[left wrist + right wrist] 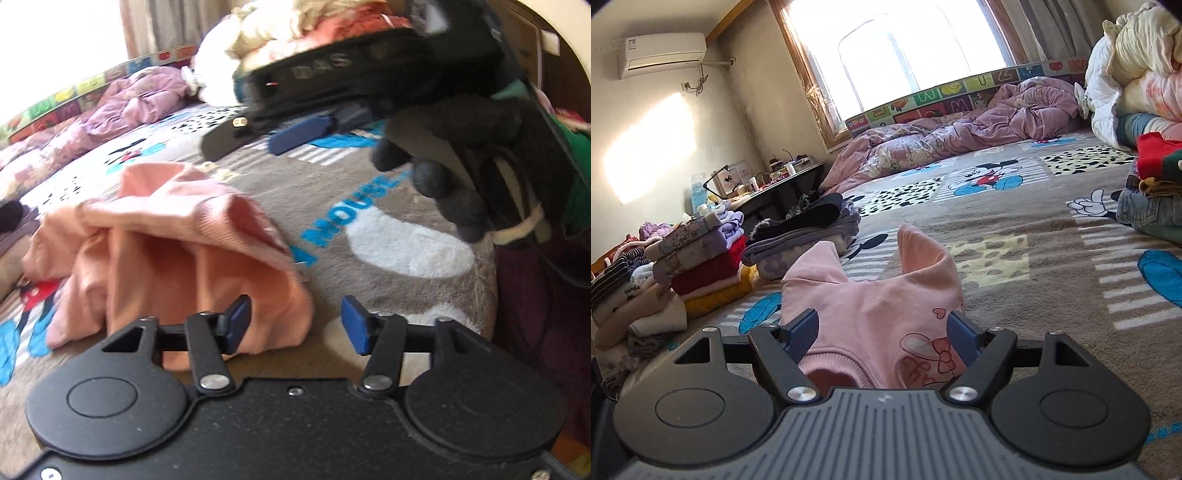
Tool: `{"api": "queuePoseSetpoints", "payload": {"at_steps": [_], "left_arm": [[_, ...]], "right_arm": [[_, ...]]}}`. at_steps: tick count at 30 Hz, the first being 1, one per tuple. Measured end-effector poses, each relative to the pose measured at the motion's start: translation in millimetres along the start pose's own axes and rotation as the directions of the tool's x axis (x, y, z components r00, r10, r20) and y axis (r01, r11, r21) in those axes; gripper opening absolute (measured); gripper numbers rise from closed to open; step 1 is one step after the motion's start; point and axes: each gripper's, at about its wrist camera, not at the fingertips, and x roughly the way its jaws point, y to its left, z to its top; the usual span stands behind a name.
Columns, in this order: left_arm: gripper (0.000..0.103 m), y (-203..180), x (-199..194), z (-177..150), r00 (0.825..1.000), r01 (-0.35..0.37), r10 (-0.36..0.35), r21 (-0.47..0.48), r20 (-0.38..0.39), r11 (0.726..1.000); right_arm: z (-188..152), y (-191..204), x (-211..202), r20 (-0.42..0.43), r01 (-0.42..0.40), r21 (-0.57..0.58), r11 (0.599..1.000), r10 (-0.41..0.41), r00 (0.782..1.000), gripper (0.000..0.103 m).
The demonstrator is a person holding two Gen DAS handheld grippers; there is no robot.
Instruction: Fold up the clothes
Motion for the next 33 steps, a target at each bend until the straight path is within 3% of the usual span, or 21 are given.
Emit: {"api": "queuePoseSetpoints", "payload": {"at_steps": [5,8,11,13,14,20,23,28,33], "left_arm": [[0.070,28,-16,-1,0.998,-0.052,0.055,-0.153,0.015,0.987],[0.071,45,-19,-3,0.995,-0.086,0.098,-0.274,0.031,0.958],[0.072,63,-21,-4,0.989,-0.113,0.141,-0.419,0.038,0.901],[0.083,73,-25,-4,0.986,-0.116,0.159,-0.504,0.042,0.856],[0.088,78,-28,-4,0.983,-0.137,0.181,-0.546,0.028,0.826],[0.089,92,-22,-5,0.949,-0.302,0.277,-0.681,-0.150,0.667],[0.089,98,-24,-10,0.946,-0.303,0.287,-0.737,-0.153,0.605],[0.089,97,-26,-10,0.953,-0.216,0.298,-0.804,-0.052,0.554],[0.089,106,-15,-14,0.963,-0.187,0.265,-0.831,-0.049,0.525]], "right_arm": [[10,36,4,-0.044,0.002,-0.108,0.994,-0.006,0.999,0.080],[18,63,12,-0.085,0.008,-0.199,0.980,-0.025,0.996,0.079],[27,86,25,-0.119,0.016,-0.292,0.956,-0.053,0.991,0.073],[33,102,35,-0.140,0.023,-0.364,0.931,-0.079,0.987,0.071],[36,109,41,-0.152,0.024,-0.398,0.917,-0.092,0.984,0.070],[53,143,86,-0.243,0.008,-0.528,0.849,-0.160,0.957,0.068],[57,154,113,-0.296,-0.011,-0.574,0.819,-0.194,0.935,0.068],[61,162,148,-0.373,-0.045,-0.612,0.789,-0.238,0.897,0.068],[67,163,174,-0.407,-0.046,-0.615,0.787,-0.267,0.873,0.067]]}}
